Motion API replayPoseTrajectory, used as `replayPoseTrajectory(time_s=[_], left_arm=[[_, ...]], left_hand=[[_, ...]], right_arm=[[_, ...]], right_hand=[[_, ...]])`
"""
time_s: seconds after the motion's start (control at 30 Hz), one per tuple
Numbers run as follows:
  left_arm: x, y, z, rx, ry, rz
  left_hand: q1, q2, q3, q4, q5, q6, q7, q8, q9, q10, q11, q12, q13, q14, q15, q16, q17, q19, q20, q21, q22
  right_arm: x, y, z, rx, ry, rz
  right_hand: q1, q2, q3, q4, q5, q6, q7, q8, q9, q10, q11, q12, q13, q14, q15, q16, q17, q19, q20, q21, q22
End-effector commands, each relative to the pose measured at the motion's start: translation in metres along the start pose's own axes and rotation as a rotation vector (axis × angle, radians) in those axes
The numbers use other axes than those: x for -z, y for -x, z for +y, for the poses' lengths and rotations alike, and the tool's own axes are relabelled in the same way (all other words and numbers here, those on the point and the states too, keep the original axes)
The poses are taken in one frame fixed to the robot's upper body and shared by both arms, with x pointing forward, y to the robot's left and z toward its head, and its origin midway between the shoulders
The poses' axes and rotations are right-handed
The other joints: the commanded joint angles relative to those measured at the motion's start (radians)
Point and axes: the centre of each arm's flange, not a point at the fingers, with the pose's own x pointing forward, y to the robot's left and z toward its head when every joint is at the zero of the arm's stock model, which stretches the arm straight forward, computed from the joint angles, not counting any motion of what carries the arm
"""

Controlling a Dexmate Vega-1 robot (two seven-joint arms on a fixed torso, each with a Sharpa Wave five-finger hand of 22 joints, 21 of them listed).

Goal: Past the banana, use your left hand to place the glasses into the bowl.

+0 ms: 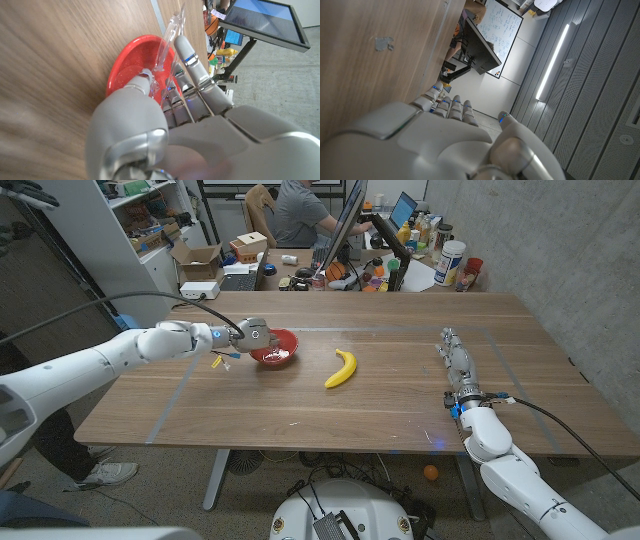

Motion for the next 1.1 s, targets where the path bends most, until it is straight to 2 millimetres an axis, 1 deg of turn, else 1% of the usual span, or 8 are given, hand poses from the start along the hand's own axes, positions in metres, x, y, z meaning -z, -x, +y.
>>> replayPoseTrajectory(time_s=[0.03, 0.2, 0.3, 0.47, 0.63, 0.83, 0.93, 1.1], left_arm=[[0.000, -0.003, 0.005, 0.011, 0.027, 0.051], [0.000, -0.002, 0.006, 0.012, 0.051, 0.061], [0.001, -0.001, 0.007, 0.010, 0.071, 0.071], [0.003, 0.000, 0.009, 0.005, 0.079, 0.079], [0.008, 0.002, 0.012, -0.003, 0.117, 0.082], [0.014, 0.006, 0.017, -0.018, 0.128, 0.106], [0.018, 0.008, 0.020, -0.024, 0.138, 0.119], [0.021, 0.010, 0.023, -0.027, 0.167, 0.127]], left_hand=[[-0.059, -0.023, -0.023, 0.033, 0.009, -0.021, -0.004, -0.011, 0.000, -0.009, 0.006, -0.008, -0.001, -0.012, -0.140, 0.008, 0.004, 0.034, 0.002, -0.009, 0.002], [-0.122, -0.042, -0.051, 0.070, 0.013, -0.031, -0.002, -0.014, -0.002, -0.011, 0.022, -0.013, -0.004, -0.009, -0.137, 0.015, 0.005, 0.066, 0.006, -0.015, 0.001], [-0.146, -0.049, -0.060, 0.085, 0.018, -0.032, 0.017, -0.014, -0.003, -0.003, 0.031, -0.012, -0.006, -0.001, -0.140, 0.019, 0.005, 0.081, 0.005, -0.022, 0.000], [-0.177, -0.059, -0.074, 0.106, 0.024, -0.026, 0.023, -0.012, -0.005, 0.010, 0.039, -0.009, -0.009, 0.010, -0.140, 0.022, 0.003, 0.100, 0.007, -0.030, -0.001], [-0.196, -0.062, -0.080, 0.120, 0.029, -0.016, 0.021, -0.010, -0.006, 0.026, 0.034, -0.005, -0.010, 0.015, -0.142, 0.023, 0.003, 0.111, 0.009, -0.038, -0.002], [-0.206, -0.051, -0.077, 0.132, 0.037, 0.003, 0.019, -0.004, -0.007, 0.035, 0.028, -0.003, -0.011, 0.012, -0.142, 0.022, 0.003, 0.109, 0.020, -0.052, -0.003], [-0.222, -0.047, -0.080, 0.145, 0.041, 0.014, 0.023, -0.001, -0.008, 0.041, 0.023, -0.002, -0.012, 0.012, -0.141, 0.022, 0.003, 0.111, 0.026, -0.062, -0.003], [-0.236, -0.042, -0.081, 0.158, 0.046, 0.018, 0.024, -0.003, -0.009, 0.039, 0.029, -0.005, -0.013, 0.001, -0.140, 0.017, 0.002, 0.102, 0.036, -0.078, -0.002]], right_arm=[[0.000, -0.001, 0.002, -0.003, 0.000, 0.000], [0.001, -0.002, 0.003, -0.004, 0.003, 0.004], [0.001, -0.003, 0.004, -0.004, 0.002, 0.004], [0.000, -0.004, 0.004, -0.006, 0.003, 0.000], [-0.001, -0.005, 0.004, -0.009, 0.004, -0.002], [-0.002, -0.005, 0.004, -0.011, 0.004, -0.004], [-0.002, -0.005, 0.004, -0.012, 0.002, -0.006], [0.000, -0.005, 0.004, -0.013, 0.001, -0.004]], right_hand=[[0.001, 0.048, 0.006, -0.003, 0.007, 0.003, 0.008, -0.001, 0.002, 0.005, 0.004, -0.003, 0.005, 0.003, -0.008, -0.002, -0.001, -0.001, -0.067, 0.003, 0.003], [0.002, 0.048, 0.007, -0.003, 0.007, 0.003, 0.008, -0.001, 0.002, 0.005, 0.002, -0.004, 0.005, 0.004, -0.008, -0.001, -0.001, -0.001, -0.068, 0.003, 0.003], [0.002, 0.048, 0.007, -0.003, 0.007, 0.003, 0.008, -0.001, 0.002, 0.005, 0.003, -0.004, 0.005, 0.004, -0.009, -0.002, -0.001, -0.002, -0.068, 0.003, 0.003], [0.002, 0.049, 0.007, -0.004, 0.007, 0.004, 0.008, -0.001, 0.002, 0.006, 0.003, -0.003, 0.005, 0.003, -0.009, -0.002, -0.001, -0.002, -0.068, 0.003, 0.003], [0.002, 0.049, 0.007, -0.004, 0.007, 0.003, 0.008, -0.001, 0.002, 0.005, 0.004, -0.003, 0.005, 0.003, -0.009, -0.002, -0.001, -0.002, -0.068, 0.003, 0.003], [0.002, 0.048, 0.007, -0.004, 0.007, 0.002, 0.009, -0.002, 0.002, 0.004, 0.005, -0.004, 0.005, 0.003, -0.006, -0.002, -0.001, -0.002, -0.067, 0.003, 0.003], [0.002, 0.047, 0.006, -0.004, 0.007, 0.002, 0.009, -0.001, 0.002, 0.004, 0.004, -0.004, 0.005, 0.002, -0.007, -0.002, -0.001, -0.003, -0.067, 0.003, 0.003], [0.002, 0.046, 0.006, -0.004, 0.007, 0.001, 0.009, -0.002, 0.002, 0.004, 0.005, -0.004, 0.005, 0.003, -0.005, -0.002, -0.001, -0.003, -0.067, 0.003, 0.003]])
